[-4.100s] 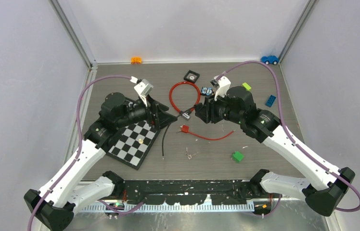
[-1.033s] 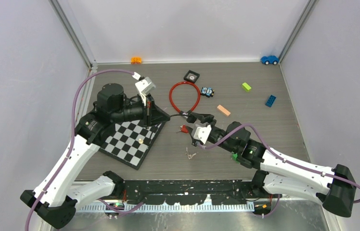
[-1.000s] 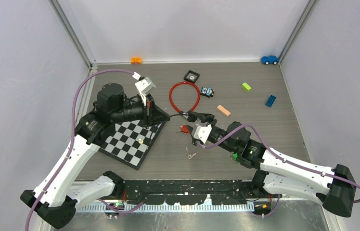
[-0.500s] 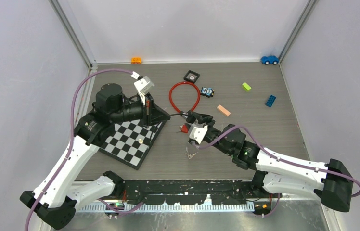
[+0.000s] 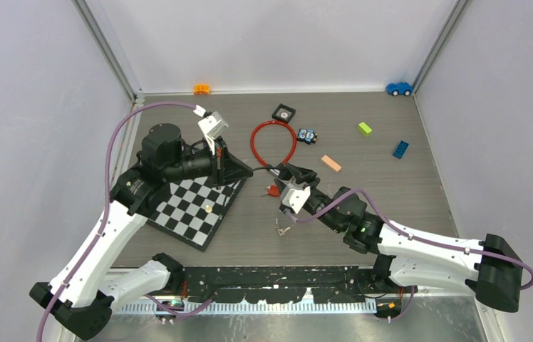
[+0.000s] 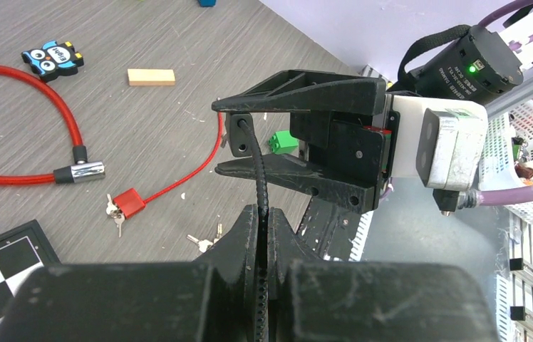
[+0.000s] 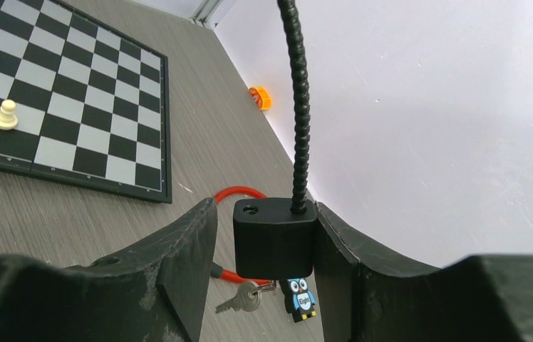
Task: Lock with the key
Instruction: Pick up the lock from the center of the board.
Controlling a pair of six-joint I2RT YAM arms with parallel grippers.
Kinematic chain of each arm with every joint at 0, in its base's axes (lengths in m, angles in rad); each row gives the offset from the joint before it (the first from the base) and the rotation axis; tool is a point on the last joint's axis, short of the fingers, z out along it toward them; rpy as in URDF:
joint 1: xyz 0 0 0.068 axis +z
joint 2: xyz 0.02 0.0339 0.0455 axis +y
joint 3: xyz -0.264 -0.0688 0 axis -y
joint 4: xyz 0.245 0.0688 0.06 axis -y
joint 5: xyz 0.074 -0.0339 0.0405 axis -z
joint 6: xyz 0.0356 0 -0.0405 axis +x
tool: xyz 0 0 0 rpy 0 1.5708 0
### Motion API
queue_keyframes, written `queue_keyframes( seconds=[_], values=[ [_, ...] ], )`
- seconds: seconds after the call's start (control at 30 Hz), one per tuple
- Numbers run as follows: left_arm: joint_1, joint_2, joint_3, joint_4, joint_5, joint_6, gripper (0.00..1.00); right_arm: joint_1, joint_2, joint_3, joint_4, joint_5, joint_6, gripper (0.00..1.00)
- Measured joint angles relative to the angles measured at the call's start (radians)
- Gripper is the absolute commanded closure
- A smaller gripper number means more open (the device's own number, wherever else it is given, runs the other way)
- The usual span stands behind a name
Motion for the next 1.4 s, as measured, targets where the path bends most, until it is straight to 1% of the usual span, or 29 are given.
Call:
queue_keyframes(
  seconds=[0.07, 0.13, 0.2, 0.23, 0.27, 0.3, 0.37, 0.4, 0.43, 0.5, 0.53, 0.6, 0.63, 0.7, 0.77, 1.0, 1.17, 1.33, 1.4],
  values=[
    [0.000, 0.000, -0.002, 0.004, 0.000, -0.002, 1.00, 0.003, 0.000, -0.005, 0.016, 0.003, 0.006, 0.49],
    [0.000, 0.000, -0.003, 0.006, 0.000, -0.003, 1.00, 0.005, 0.000, -0.008, 0.028, 0.007, 0.011, 0.58],
    [0.000, 0.000, -0.005, 0.006, 0.001, -0.005, 1.00, 0.007, 0.000, -0.009, 0.036, 0.014, 0.016, 0.76],
    [0.000, 0.000, -0.005, 0.006, 0.001, -0.006, 1.00, 0.007, 0.000, -0.010, 0.039, 0.018, 0.018, 0.87],
    [0.000, 0.000, -0.005, 0.006, 0.001, -0.006, 1.00, 0.007, 0.000, -0.010, 0.040, 0.019, 0.019, 0.96],
    [0.000, 0.000, -0.005, 0.007, 0.002, -0.006, 1.00, 0.007, 0.000, -0.010, 0.042, 0.023, 0.019, 0.99],
    [0.000, 0.000, -0.005, 0.008, 0.001, -0.006, 1.00, 0.007, 0.000, -0.010, 0.047, 0.031, 0.025, 0.99],
    [0.000, 0.000, -0.005, 0.008, 0.001, -0.006, 0.95, 0.007, 0.000, -0.010, 0.050, 0.034, 0.027, 0.99],
    [0.000, 0.000, -0.005, 0.010, 0.000, -0.006, 0.85, 0.007, 0.000, -0.010, 0.052, 0.038, 0.028, 0.99],
    [0.000, 0.000, -0.005, 0.011, -0.001, -0.005, 0.61, 0.008, 0.000, -0.010, 0.053, 0.045, 0.032, 0.99],
    [0.000, -0.002, -0.005, 0.014, -0.002, -0.006, 0.52, 0.008, -0.001, -0.010, 0.053, 0.049, 0.034, 0.99],
    [0.000, -0.008, -0.006, 0.016, -0.004, -0.007, 0.40, 0.008, -0.001, -0.013, 0.052, 0.053, 0.043, 0.99],
    [0.000, -0.012, -0.006, 0.018, -0.005, -0.011, 0.37, 0.008, -0.003, -0.015, 0.051, 0.055, 0.048, 0.99],
    [0.000, -0.021, -0.008, 0.020, -0.005, -0.016, 0.33, 0.008, -0.013, -0.020, 0.045, 0.055, 0.061, 0.99],
    [0.000, -0.031, -0.010, 0.021, -0.005, -0.018, 0.31, 0.008, -0.028, -0.022, 0.040, 0.051, 0.076, 0.99],
    [0.000, -0.057, -0.016, 0.009, -0.005, -0.006, 0.32, 0.008, -0.074, -0.021, 0.038, 0.040, 0.106, 0.99],
    [0.000, -0.076, -0.015, -0.055, -0.016, 0.038, 0.33, 0.008, -0.101, -0.021, 0.015, 0.039, 0.106, 0.99],
    [0.000, -0.080, 0.018, -0.164, -0.030, 0.081, 0.45, 0.008, -0.123, -0.021, -0.004, 0.037, 0.104, 0.99],
    [0.000, -0.083, 0.034, -0.190, -0.026, 0.088, 0.56, 0.008, -0.127, -0.021, -0.013, 0.037, 0.102, 0.99]
  ],
)
